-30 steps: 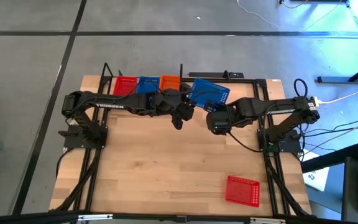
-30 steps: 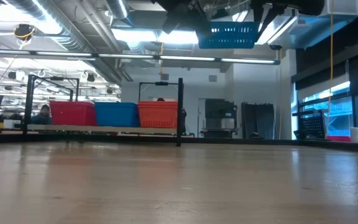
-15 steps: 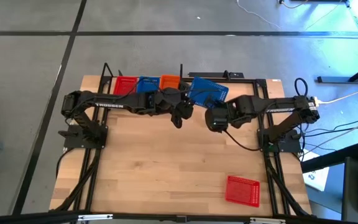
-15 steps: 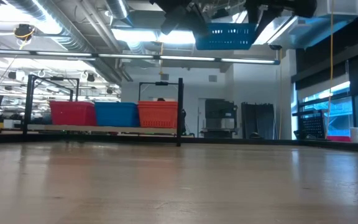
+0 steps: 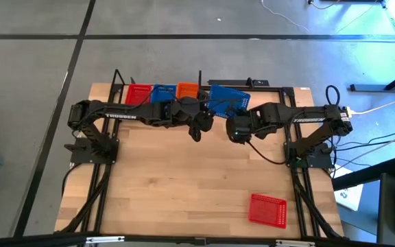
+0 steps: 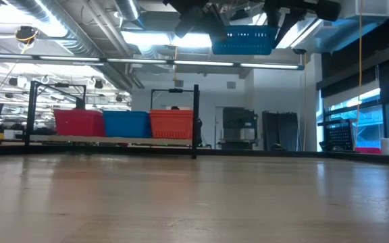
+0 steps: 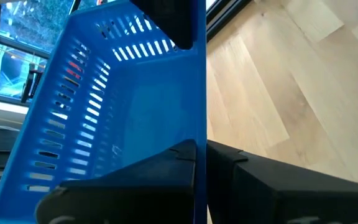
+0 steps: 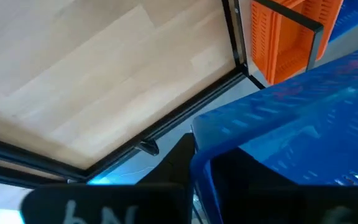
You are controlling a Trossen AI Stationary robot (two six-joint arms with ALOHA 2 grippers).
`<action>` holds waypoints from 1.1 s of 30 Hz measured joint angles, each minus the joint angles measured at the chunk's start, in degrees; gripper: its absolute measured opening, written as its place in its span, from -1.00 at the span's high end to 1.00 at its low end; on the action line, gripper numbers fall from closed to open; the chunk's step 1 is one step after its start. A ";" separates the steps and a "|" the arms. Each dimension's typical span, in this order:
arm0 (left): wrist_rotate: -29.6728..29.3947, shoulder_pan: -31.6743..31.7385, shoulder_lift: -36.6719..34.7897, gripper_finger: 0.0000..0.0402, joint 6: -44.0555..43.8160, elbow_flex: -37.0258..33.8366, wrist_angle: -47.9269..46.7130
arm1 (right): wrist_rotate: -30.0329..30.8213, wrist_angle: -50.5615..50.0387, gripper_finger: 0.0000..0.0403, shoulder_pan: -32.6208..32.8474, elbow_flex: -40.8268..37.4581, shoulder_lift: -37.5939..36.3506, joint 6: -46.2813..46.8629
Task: Stack baskets on shelf by color
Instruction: Stack the blue bin on the blue bins on the shelf
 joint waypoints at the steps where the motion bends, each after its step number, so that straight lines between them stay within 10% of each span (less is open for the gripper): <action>1: 0.00 -0.01 0.00 1.00 -0.01 0.00 0.01 | -0.06 -0.04 0.79 0.00 0.00 0.00 -0.12; 9: -0.02 -0.01 0.00 1.00 0.02 0.00 0.06 | -2.88 0.01 0.90 -0.39 0.00 0.00 3.84; 21: 0.69 -0.10 0.13 1.00 -0.20 0.00 -1.60 | -2.97 2.05 0.31 -0.39 0.00 0.00 3.89; 33: -5.14 1.76 -0.97 1.00 -7.48 0.00 -6.37 | -2.40 3.62 0.25 1.76 7.70 -2.21 6.77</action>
